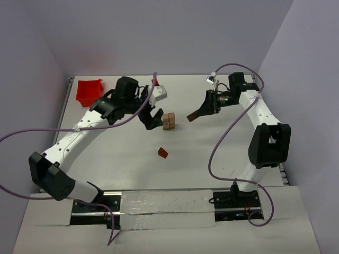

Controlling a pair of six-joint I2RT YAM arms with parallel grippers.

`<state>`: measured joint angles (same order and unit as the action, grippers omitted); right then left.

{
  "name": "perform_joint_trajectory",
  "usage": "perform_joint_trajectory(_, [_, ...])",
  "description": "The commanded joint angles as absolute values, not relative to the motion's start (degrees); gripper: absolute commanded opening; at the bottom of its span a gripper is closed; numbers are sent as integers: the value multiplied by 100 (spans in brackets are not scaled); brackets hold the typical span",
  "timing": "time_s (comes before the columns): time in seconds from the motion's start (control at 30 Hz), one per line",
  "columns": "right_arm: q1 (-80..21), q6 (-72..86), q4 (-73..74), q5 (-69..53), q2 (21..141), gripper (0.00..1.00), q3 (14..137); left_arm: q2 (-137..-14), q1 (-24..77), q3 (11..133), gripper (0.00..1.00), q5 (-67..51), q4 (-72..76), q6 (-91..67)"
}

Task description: Build the wood block tower

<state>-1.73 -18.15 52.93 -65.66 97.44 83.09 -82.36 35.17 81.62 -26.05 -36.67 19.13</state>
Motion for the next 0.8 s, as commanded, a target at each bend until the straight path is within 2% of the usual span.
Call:
perform_joint_trajectory(0.0, [-304,-882,4739,-7761,9650,11,8143,-8433,3908,8505,93,-2267,-3404,2128])
perform_joint_trajectory(0.17, [-535,-691,4729,-8286,9664,11,7933,-8735,4138,8648,83,-2119,-2942,1957])
perform_joint_trajectory(0.47, [-659,-9,4323,-8629,9660,9,7591,-9181,4435,8979,80,-1880,-2354,1712])
perform_joint_trajectory(0.77, [-665,1025,3659,-8371,9732,3,7419,-9348,4657,9161,80,-2018,-2399,1661])
